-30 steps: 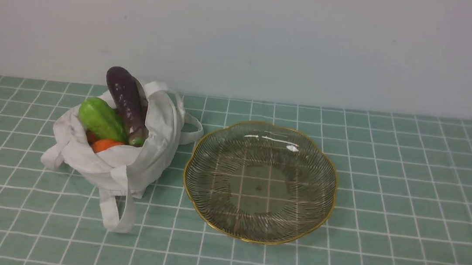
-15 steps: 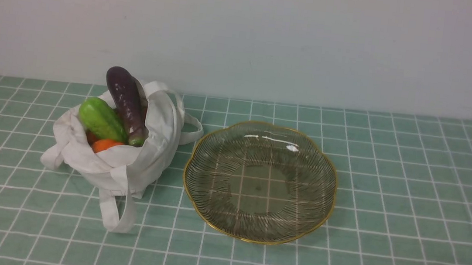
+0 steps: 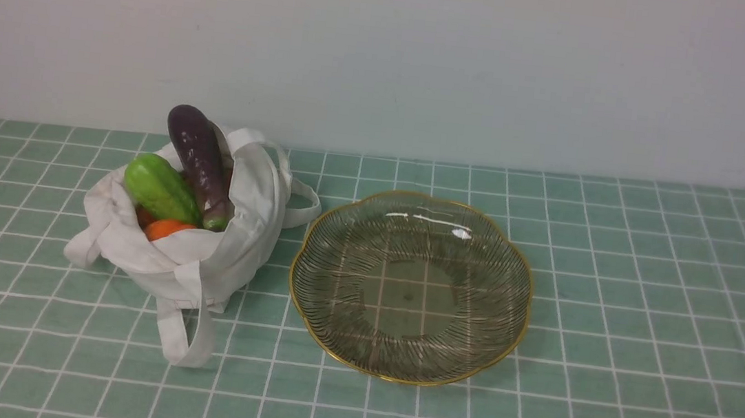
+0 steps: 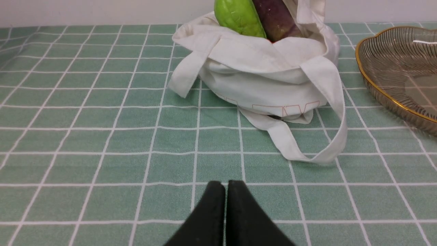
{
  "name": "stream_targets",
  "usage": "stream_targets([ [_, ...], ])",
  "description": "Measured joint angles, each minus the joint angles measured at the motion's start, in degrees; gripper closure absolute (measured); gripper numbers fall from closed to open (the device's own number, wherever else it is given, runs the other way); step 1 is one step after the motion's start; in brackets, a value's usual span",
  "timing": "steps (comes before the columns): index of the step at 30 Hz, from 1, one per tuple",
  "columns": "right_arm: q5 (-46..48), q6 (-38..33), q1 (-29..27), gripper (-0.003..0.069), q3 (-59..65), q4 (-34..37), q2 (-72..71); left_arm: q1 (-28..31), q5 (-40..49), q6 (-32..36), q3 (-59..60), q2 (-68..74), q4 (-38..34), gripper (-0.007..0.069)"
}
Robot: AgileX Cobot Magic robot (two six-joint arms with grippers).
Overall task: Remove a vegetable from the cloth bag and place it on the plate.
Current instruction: Use the left arm to grab a chayote from the bag
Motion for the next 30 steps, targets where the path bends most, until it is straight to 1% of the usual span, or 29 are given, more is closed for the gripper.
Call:
stream_targets([
  [24, 0.0, 0.0, 0.0, 0.0673, 0.0, 0.0, 0.0, 0.0, 0.0, -0.1, 0.0, 0.0, -0.2, 0.0632],
  [26, 0.0, 0.0, 0.0, 0.0673, 0.0, 0.0, 0.0, 0.0, 0.0, -2.9, 0.0, 0.0, -4.3, 0.0632],
  [28, 0.0, 0.0, 0.0, 0.0673, 0.0, 0.0, 0.0, 0.0, 0.0, -6.6, 0.0, 0.0, -10.9, 0.0632],
  [30, 0.0, 0.0, 0.0, 0.0673, 0.0, 0.0, 0.0, 0.0, 0.1, -11.5, 0.1, 0.0, -19.3, 0.0632],
])
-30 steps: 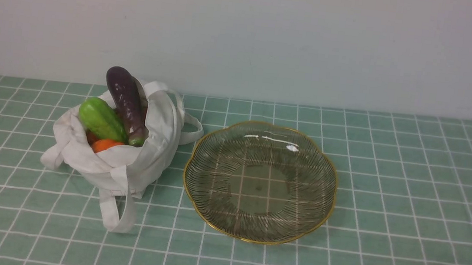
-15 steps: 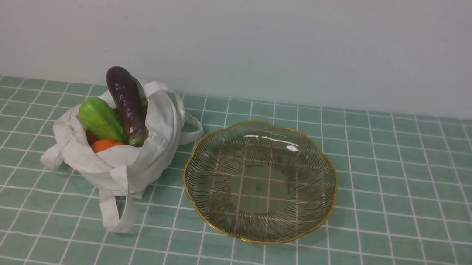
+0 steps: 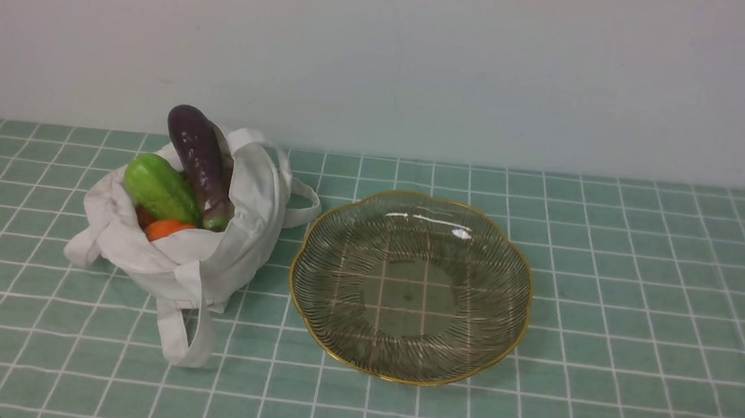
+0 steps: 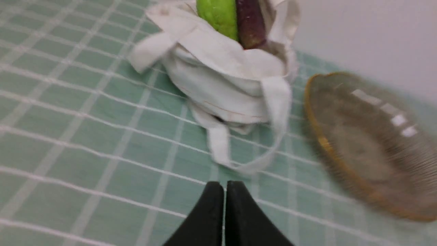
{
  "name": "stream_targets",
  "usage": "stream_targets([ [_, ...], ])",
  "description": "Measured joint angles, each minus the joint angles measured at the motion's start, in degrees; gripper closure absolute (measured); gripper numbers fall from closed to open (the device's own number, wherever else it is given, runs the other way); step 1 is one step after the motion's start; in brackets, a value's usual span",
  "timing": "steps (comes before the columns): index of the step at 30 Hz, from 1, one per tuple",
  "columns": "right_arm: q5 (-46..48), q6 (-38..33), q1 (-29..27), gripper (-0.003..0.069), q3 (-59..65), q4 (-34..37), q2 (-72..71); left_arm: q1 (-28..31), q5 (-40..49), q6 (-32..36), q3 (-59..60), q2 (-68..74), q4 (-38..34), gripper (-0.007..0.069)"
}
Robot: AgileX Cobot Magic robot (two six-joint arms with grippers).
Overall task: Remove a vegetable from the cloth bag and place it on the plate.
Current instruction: Use the left arm to grab a chayote from the bag
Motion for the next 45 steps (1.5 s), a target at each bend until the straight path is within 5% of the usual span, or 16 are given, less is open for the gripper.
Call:
stream_targets([
  [4, 0.0, 0.0, 0.0, 0.0673, 0.0, 0.0, 0.0, 0.0, 0.0, -8.1, 0.0, 0.0, -19.5, 0.0632],
  [12, 0.0, 0.0, 0.0, 0.0673, 0.0, 0.0, 0.0, 0.0, -4.2, -6.5, -0.2, 0.0, -27.9, 0.0632],
  [17, 0.0, 0.0, 0.0, 0.0673, 0.0, 0.0, 0.0, 0.0, -1.5, 4.4, -9.9, 3.1, -27.6, 0.0632],
  [22, 0.0, 0.0, 0.0, 0.0673, 0.0, 0.0, 0.0, 0.0, 7.6, 10.4, -23.8, 21.4, -18.7, 0.0632],
  [30, 0.0, 0.0, 0.0, 0.0673, 0.0, 0.0, 0.0, 0.0, 15.6, 11.0, -40.8, 50.8, -3.6, 0.0595],
  [45, 0.0, 0.0, 0.0, 0.0673, 0.0, 0.0, 0.0, 0.0, 7.2, 11.1, -66.3, 89.8, 11.6, 0.0091],
])
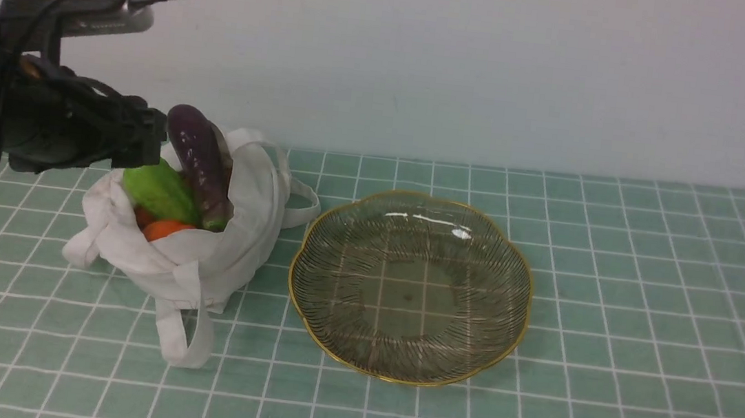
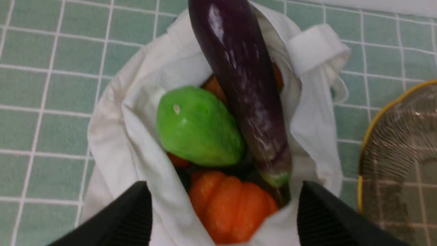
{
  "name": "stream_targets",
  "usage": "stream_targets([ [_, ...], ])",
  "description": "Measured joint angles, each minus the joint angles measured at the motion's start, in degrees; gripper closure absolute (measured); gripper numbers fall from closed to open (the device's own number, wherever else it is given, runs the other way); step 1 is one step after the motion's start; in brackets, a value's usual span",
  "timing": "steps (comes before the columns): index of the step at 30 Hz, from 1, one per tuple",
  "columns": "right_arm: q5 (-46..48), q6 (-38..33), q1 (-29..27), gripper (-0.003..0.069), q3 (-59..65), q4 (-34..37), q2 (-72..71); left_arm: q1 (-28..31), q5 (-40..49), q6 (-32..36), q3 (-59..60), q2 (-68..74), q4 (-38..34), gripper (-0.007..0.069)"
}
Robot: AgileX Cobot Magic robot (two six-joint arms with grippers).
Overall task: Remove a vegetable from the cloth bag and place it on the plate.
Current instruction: Use the left arm to grab a chayote from the bag
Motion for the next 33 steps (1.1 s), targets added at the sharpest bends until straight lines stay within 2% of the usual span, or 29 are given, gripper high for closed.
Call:
stream_targets([
  [10, 0.0, 0.0, 0.0, 0.0673, 0.0, 0.0, 0.0, 0.0, -9.5, 0.5, -1.3, 11.1, 1.6, 0.0081],
  [14, 0.0, 0.0, 0.0, 0.0673, 0.0, 0.0, 0.0, 0.0, -10.9, 0.6, -1.3, 12.8, 1.6, 0.0143],
  [17, 0.0, 0.0, 0.0, 0.0673, 0.0, 0.0, 0.0, 0.0, -11.9, 0.6, -1.4, 14.0, 1.6, 0.0244],
  [24, 0.0, 0.0, 0.0, 0.0673, 0.0, 0.0, 0.0, -0.1, -11.2, 0.6, -1.6, 13.7, 1.8, 0.0254],
  [29, 0.0, 0.0, 0.0, 0.0673, 0.0, 0.0, 0.0, -0.2, -6.5, 0.7, -1.6, 8.9, 6.8, 0.0254],
  [33, 0.0, 0.0, 0.0, 0.0673, 0.0, 0.0, 0.0, -0.2, -2.2, -1.8, -1.6, 1.8, 15.1, 0.0254],
])
